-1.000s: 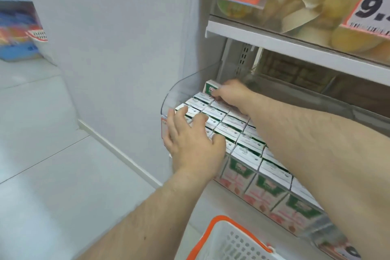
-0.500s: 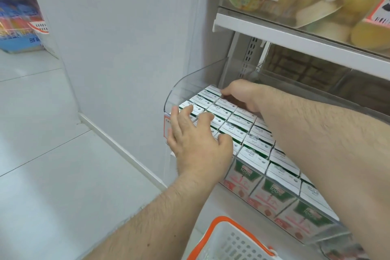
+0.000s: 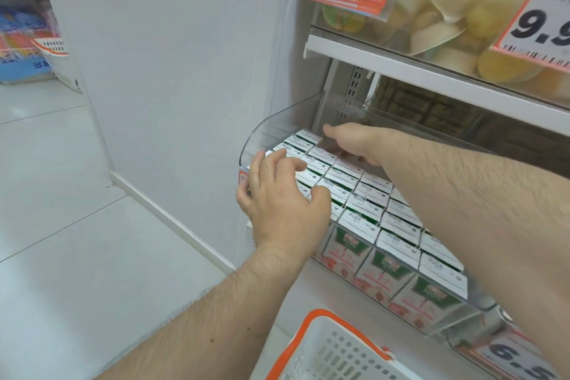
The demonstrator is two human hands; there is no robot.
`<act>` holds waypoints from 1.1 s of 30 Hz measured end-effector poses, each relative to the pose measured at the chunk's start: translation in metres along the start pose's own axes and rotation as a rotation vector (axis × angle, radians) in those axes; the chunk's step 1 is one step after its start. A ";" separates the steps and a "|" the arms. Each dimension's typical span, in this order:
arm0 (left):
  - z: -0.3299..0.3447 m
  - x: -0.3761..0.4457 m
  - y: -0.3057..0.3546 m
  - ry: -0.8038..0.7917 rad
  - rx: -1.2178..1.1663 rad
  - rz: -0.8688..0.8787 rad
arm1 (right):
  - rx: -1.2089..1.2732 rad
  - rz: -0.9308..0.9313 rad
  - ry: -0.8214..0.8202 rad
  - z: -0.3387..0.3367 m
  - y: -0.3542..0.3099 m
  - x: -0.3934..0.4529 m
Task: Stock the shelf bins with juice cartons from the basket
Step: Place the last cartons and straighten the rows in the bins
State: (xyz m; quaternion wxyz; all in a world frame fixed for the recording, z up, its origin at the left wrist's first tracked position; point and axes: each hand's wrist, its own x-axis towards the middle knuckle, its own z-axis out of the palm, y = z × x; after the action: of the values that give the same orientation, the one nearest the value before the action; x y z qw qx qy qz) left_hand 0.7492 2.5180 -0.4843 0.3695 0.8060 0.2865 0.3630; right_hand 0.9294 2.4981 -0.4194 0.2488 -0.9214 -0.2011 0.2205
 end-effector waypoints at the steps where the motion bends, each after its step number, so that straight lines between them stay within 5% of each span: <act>1: -0.001 -0.001 0.002 0.014 -0.005 0.033 | -0.040 -0.013 0.045 -0.001 0.002 -0.007; 16: -0.016 -0.075 0.051 -0.275 -0.046 0.346 | -0.650 -0.395 0.672 0.004 0.106 -0.177; 19: -0.014 -0.097 0.057 -0.311 -0.086 0.443 | -0.681 -0.471 0.822 0.009 0.133 -0.212; 23: 0.003 -0.136 0.052 -0.566 0.025 0.506 | -0.574 -0.633 1.030 0.032 0.173 -0.261; 27: 0.024 -0.165 0.034 -0.878 0.272 0.662 | -0.498 -0.650 0.887 0.079 0.229 -0.291; 33: 0.051 -0.182 0.002 -1.125 0.482 0.638 | -0.120 -0.171 0.603 0.117 0.307 -0.295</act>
State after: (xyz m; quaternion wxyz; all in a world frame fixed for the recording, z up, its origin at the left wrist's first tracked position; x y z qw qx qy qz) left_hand 0.6859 2.3639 -0.5747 0.1476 0.9764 -0.1274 -0.0934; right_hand 0.7076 2.1553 -0.5881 0.2602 -0.9381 -0.2076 -0.0962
